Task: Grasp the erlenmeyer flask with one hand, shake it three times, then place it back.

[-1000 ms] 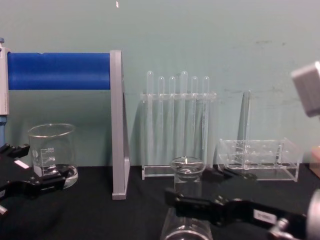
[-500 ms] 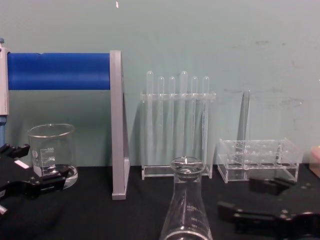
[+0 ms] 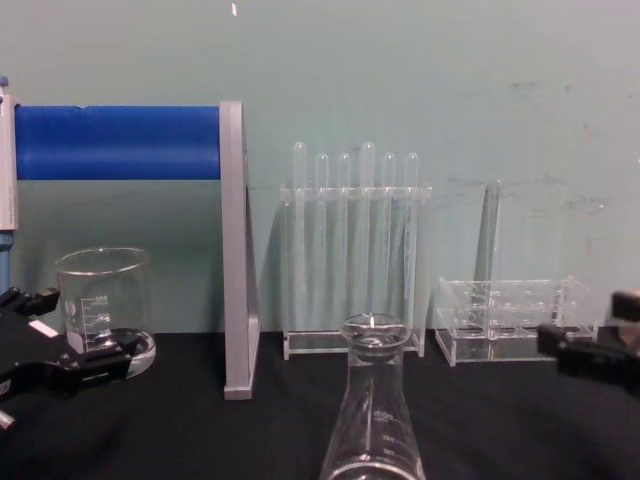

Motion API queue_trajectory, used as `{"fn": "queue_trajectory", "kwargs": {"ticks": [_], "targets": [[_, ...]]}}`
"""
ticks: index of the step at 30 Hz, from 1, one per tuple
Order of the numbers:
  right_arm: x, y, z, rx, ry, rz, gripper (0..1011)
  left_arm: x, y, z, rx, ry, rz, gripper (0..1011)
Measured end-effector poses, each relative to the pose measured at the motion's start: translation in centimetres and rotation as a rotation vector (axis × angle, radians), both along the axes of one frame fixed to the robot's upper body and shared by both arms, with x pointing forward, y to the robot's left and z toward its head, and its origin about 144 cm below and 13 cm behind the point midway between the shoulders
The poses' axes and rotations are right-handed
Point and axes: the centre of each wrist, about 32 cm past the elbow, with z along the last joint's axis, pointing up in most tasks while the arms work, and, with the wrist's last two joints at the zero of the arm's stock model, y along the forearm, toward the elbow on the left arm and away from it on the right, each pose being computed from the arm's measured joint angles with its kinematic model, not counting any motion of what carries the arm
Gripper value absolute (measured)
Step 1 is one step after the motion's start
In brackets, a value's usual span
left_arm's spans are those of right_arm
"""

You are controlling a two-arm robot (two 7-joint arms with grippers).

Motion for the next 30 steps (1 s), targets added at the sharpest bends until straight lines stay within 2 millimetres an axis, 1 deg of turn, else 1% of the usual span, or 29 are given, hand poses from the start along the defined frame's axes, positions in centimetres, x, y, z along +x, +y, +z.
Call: {"fn": "queue_trajectory", "kwargs": {"ticks": [1, 3, 4, 7, 8, 11, 19, 30], "targets": [[0.0, 0.0, 0.0, 0.0, 0.0, 0.0, 1000, 0.0, 0.0, 0.0, 0.0, 0.0, 0.0, 1001], [0.7, 0.5, -0.5, -0.02, -0.042, -0.094, 1000, 0.0, 0.0, 0.0, 0.0, 0.0, 0.0, 1001], [0.7, 0.5, -0.5, -0.02, -0.042, -0.094, 1000, 0.0, 0.0, 0.0, 0.0, 0.0, 0.0, 1001], [1.5, 1.2, -1.4, -0.085, -0.097, -0.195, 1000, 0.0, 0.0, 0.0, 0.0, 0.0, 0.0, 1001], [1.5, 1.2, -1.4, -0.085, -0.097, -0.195, 1000, 0.0, 0.0, 0.0, 0.0, 0.0, 0.0, 1001], [2.2, 1.8, -2.4, -0.164, -0.133, -0.256, 1000, 0.0, 0.0, 0.0, 0.0, 0.0, 0.0, 1001], [2.8, 2.3, -3.5, -0.262, -0.168, -0.308, 1000, 0.0, 0.0, 0.0, 0.0, 0.0, 0.0, 1001], [2.8, 2.3, -3.6, -0.273, -0.171, -0.313, 1000, 0.0, 0.0, 0.0, 0.0, 0.0, 0.0, 1001]]}}
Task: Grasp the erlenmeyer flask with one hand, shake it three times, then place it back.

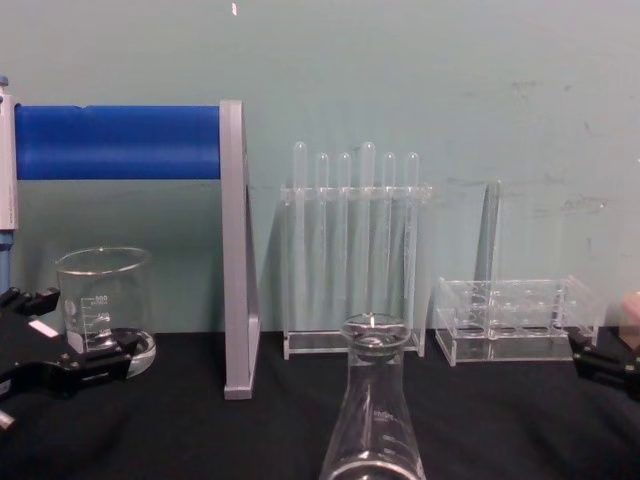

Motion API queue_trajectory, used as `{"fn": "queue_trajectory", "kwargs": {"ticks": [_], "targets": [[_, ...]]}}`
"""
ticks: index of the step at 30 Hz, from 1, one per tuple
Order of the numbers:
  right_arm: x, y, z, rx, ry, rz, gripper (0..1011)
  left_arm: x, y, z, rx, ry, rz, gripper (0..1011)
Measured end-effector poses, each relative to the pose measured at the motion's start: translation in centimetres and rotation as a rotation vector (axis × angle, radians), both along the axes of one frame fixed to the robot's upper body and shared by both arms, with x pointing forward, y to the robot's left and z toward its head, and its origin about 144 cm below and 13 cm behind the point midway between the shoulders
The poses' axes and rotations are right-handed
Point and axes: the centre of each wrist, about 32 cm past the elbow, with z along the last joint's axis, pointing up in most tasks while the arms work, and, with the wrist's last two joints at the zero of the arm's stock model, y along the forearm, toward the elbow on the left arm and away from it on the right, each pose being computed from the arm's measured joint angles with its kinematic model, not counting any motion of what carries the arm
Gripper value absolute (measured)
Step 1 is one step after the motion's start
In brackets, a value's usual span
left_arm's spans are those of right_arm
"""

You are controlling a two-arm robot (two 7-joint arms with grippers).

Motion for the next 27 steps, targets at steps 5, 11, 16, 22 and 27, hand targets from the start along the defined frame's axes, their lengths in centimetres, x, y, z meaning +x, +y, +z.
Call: {"fn": "queue_trajectory", "kwargs": {"ticks": [5, 11, 16, 22, 27], "targets": [[0.01, 0.0, 0.01, 0.0, 0.0, 0.0, 1000, 0.0, 0.0, 0.0, 0.0, 0.0, 0.0, 1001], [0.02, 0.0, 0.02, 0.0, -0.001, 0.0, 1000, 0.0, 0.0, 0.0, 0.0, 0.0, 0.0, 1001], [0.02, 0.0, 0.02, -0.001, -0.001, 0.0, 1000, 0.0, 0.0, 0.0, 0.0, 0.0, 0.0, 1001], [0.02, 0.01, 0.02, -0.001, -0.001, 0.0, 1000, 0.0, 0.0, 0.0, 0.0, 0.0, 0.0, 1001], [0.02, 0.01, 0.02, 0.0, 0.0, 0.001, 1000, 0.0, 0.0, 0.0, 0.0, 0.0, 0.0, 1001]]}}
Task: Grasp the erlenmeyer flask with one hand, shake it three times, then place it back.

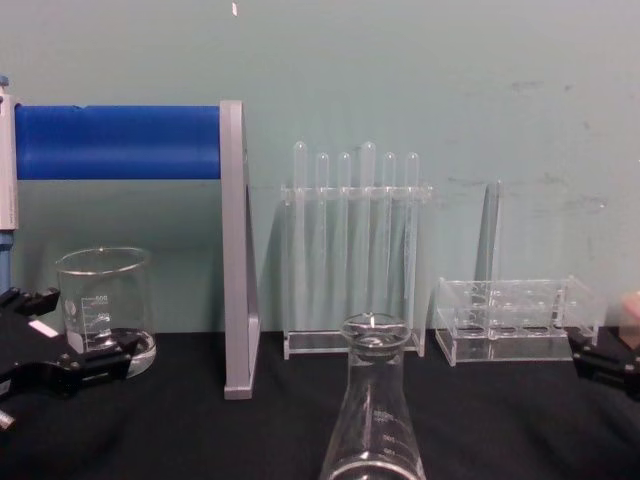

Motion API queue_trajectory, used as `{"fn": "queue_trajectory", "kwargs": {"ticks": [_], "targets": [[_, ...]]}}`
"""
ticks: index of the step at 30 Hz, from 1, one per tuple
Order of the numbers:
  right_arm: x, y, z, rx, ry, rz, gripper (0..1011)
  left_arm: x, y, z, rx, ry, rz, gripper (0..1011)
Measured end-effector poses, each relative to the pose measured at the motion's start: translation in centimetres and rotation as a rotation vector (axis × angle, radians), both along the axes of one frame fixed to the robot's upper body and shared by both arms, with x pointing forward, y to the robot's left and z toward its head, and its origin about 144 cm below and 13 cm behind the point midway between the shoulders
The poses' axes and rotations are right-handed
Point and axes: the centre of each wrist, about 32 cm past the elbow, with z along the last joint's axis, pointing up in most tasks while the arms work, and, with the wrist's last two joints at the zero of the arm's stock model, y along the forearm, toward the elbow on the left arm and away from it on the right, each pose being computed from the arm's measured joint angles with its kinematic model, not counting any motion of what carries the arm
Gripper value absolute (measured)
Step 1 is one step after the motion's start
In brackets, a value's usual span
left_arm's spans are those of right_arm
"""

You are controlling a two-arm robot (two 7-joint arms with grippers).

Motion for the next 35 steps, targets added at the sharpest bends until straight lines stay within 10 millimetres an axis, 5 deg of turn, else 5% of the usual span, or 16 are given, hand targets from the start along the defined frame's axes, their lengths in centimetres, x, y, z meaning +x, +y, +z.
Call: {"fn": "queue_trajectory", "kwargs": {"ticks": [35], "targets": [[0.0, 0.0, 0.0, 0.001, 0.0, 0.0, 1000, 0.0, 0.0, 0.0, 0.0, 0.0, 0.0, 1001]]}}
